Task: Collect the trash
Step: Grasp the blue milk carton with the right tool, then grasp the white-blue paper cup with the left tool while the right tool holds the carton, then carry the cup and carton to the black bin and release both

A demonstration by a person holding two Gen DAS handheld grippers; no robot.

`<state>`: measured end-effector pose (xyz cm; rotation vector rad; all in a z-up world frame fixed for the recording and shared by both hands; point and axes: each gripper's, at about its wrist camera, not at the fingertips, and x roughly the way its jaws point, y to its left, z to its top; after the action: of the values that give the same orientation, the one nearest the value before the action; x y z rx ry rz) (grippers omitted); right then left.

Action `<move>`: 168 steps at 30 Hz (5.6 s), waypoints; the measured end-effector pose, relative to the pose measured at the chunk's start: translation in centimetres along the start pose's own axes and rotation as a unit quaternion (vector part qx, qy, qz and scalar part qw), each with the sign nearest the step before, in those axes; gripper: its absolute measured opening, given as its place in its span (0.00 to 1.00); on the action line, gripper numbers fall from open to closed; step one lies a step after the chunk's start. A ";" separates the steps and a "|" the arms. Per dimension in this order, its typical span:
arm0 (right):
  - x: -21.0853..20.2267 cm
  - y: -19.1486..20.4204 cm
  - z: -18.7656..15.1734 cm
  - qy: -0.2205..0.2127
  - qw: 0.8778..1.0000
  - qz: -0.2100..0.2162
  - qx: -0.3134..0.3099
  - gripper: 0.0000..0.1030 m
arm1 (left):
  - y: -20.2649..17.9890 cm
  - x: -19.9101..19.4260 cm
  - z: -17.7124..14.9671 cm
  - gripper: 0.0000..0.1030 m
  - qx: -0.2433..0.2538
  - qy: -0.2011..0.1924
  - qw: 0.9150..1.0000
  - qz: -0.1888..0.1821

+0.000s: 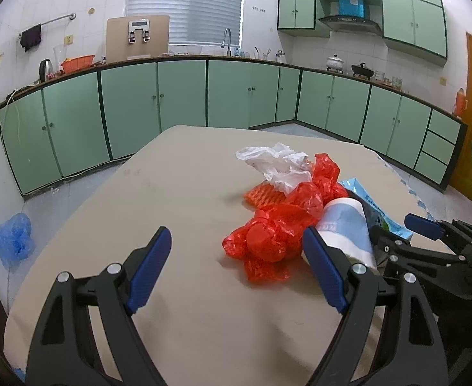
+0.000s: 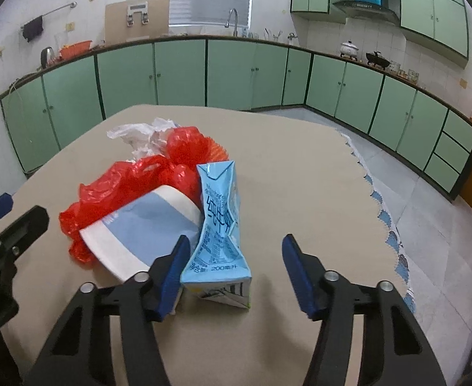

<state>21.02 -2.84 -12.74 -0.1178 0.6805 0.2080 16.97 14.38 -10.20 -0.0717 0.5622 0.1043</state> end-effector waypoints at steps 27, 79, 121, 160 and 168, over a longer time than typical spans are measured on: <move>-0.2 -3.1 -0.6 0.024 0.999 0.019 0.030 0.34 | -1.7 0.2 -0.3 0.79 -0.003 0.012 0.999 -0.030; -0.6 -8.4 -3.7 0.051 0.997 0.005 0.065 0.34 | -8.6 4.0 -2.0 0.59 0.043 0.099 0.989 -0.102; -8.1 -11.5 -3.6 -0.008 0.997 0.017 0.070 0.33 | -10.8 -2.1 -2.1 0.09 0.075 0.032 0.990 -0.116; -20.0 -25.2 -12.2 -0.035 0.977 -0.121 0.174 0.33 | -29.3 -7.0 -5.8 0.10 0.174 0.035 0.941 -0.289; -17.4 -27.6 -13.9 -0.004 0.973 -0.122 0.194 0.33 | -32.2 -4.7 -7.1 0.10 0.191 0.054 0.937 -0.288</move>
<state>5.61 -34.78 -11.33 0.1747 0.6801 -0.1618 13.11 -18.61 -12.37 0.1396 0.6438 -0.5838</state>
